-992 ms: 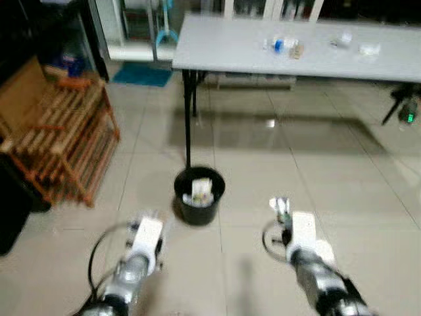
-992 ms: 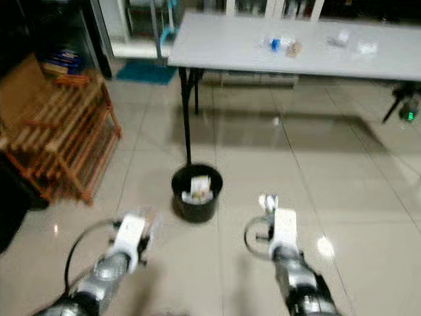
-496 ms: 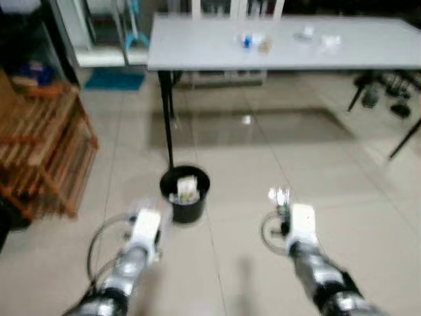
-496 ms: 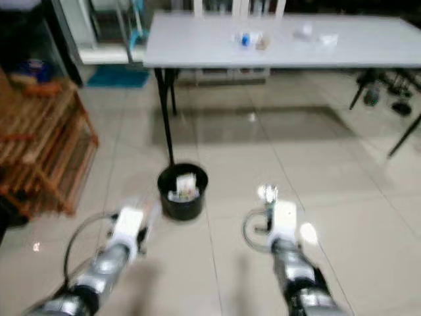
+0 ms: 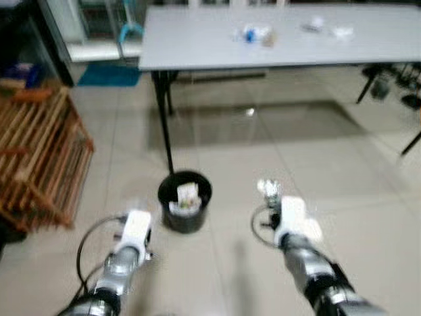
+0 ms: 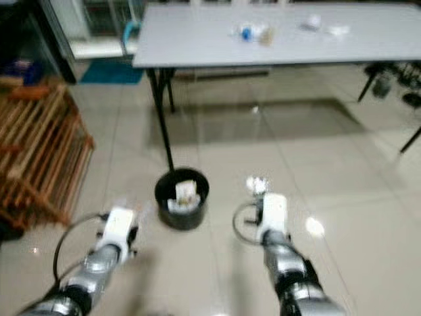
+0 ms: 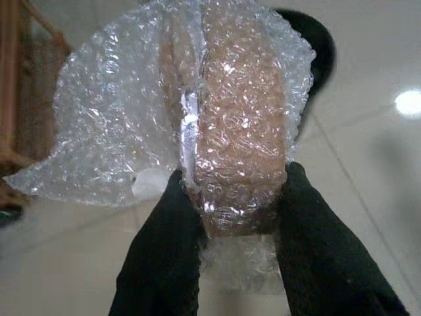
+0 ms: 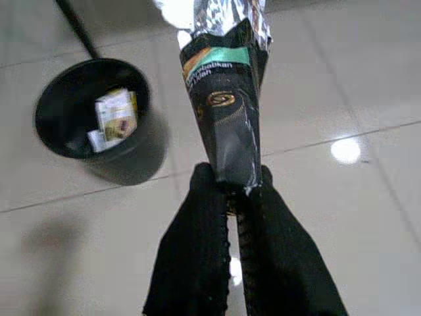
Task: Picking trash to rubbish bin
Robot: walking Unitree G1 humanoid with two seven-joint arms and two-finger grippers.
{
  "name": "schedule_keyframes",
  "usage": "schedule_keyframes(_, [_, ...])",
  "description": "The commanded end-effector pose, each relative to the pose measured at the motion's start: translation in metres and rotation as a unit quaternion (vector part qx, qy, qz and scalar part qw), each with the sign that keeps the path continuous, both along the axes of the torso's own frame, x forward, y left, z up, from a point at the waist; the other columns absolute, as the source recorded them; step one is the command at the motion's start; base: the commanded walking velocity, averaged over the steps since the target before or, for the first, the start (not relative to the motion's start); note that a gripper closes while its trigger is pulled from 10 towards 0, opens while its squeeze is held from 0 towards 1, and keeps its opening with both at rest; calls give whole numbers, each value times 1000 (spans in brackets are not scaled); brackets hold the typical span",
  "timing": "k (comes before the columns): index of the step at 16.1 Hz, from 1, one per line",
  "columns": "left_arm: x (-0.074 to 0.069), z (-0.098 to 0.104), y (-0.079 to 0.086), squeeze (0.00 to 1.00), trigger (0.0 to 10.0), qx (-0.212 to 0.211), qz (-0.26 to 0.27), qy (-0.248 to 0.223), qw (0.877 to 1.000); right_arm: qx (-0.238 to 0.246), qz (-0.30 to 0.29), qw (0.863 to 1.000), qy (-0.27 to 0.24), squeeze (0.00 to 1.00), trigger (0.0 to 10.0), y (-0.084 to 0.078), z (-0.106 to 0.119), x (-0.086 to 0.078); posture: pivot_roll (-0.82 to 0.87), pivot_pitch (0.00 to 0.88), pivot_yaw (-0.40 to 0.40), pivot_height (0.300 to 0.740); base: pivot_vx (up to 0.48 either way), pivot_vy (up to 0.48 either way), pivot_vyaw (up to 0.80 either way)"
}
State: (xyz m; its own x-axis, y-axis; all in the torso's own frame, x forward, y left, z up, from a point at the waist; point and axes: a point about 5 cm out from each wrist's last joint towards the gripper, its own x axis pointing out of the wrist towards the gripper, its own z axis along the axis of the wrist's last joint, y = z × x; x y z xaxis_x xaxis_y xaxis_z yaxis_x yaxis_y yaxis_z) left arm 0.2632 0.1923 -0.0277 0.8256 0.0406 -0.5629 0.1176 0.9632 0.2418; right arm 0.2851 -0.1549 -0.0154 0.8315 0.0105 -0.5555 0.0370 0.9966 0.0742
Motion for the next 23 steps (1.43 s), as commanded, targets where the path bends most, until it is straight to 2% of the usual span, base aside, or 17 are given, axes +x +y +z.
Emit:
schedule_keyframes(1, [5,3,-12,0,10000,-10,-10,-11,1000,-13,-12,1000,6,0,10000,-15,-2,-4,-4,49,0,740,472,0,0])
schedule_keyframes(21, [4,1,-14,0,10000,-7,-21,-5,1000,-15,-8,1000,-3,0,10000,-8,5,5,4,39,8,740,471,0,26])
schedule_keyframes(23, [4,2,-17,0,10000,-18,-28,-11,999,-15,-8,1000,-3,0,10000,-8,5,5,5,36,9,740,0,0,0])
